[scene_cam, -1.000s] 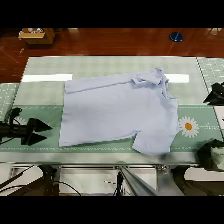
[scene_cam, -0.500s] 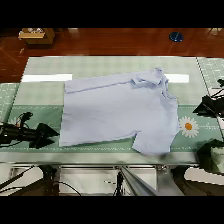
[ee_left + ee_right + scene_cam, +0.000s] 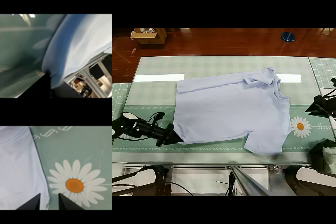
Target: Fold the shirts.
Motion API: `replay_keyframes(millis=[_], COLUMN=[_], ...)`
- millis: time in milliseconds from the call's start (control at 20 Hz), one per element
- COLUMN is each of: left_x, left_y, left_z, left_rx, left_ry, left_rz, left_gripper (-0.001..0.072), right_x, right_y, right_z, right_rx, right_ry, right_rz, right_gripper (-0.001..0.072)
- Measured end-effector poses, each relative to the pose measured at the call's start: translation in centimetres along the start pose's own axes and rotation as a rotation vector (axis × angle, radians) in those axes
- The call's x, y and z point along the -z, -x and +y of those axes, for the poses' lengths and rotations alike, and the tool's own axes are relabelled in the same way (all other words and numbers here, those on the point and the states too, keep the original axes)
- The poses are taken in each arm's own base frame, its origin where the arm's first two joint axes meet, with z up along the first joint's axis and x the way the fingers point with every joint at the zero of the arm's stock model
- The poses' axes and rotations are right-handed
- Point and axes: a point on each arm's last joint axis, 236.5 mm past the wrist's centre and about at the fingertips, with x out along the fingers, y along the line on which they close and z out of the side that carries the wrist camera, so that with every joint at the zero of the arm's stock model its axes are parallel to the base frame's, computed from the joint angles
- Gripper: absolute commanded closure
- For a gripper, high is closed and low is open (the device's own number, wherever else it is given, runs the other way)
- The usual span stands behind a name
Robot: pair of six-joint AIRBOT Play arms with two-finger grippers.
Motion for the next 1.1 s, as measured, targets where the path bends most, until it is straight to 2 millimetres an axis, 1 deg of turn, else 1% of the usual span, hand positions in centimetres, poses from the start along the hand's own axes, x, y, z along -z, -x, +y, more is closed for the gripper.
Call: replay_keyframes(millis=[100, 150, 250, 350, 450, 550, 700, 850, 1100], left_x=[0.0, 0.0, 0.1, 0.1, 0.1, 0.1, 0.1, 0.1, 0.1], left_y=[-0.2, -0.3, -0.4, -0.4, -0.4, -0.4, -0.4, -0.4, -0.4], left_z=[-0.2, -0.2, -0.3, -0.3, -0.3, -0.3, -0.3, -0.3, -0.3], left_rx=[0.001, 0.001, 0.002, 0.002, 0.002, 0.002, 0.002, 0.002, 0.002], left_ry=[-0.013, -0.019, -0.034, -0.046, -0.055, -0.062, -0.066, -0.070, -0.074], left_rz=[0.008, 0.010, 0.015, 0.016, 0.017, 0.018, 0.018, 0.018, 0.018], left_gripper=[0.0685, 0.0685, 0.0685, 0.0685, 0.0685, 0.0685, 0.0685, 0.0685, 0.0685], right_x=[0.0, 0.2, 0.8, 2.2, 3.9, 5.2, 6.6, 7.3, 7.7], right_y=[0.3, 0.3, 0.0, -1.0, -2.4, -3.9, -5.7, -6.9, -8.2], right_z=[-0.1, -0.2, -0.5, -0.8, -1.0, -0.6, 0.1, 0.4, 1.0], right_rx=[0.009, 0.012, 0.005, -0.021, -0.057, -0.103, -0.159, -0.185, -0.222], right_ry=[0.006, 0.005, -0.009, -0.038, -0.066, -0.081, -0.104, -0.125, -0.157], right_rz=[-0.007, -0.006, 0.008, 0.044, 0.088, 0.116, 0.138, 0.143, 0.132], right_gripper=[0.0337, 0.0313, 0.0307, 0.0307, 0.0307, 0.0307, 0.0307, 0.0308, 0.0308])
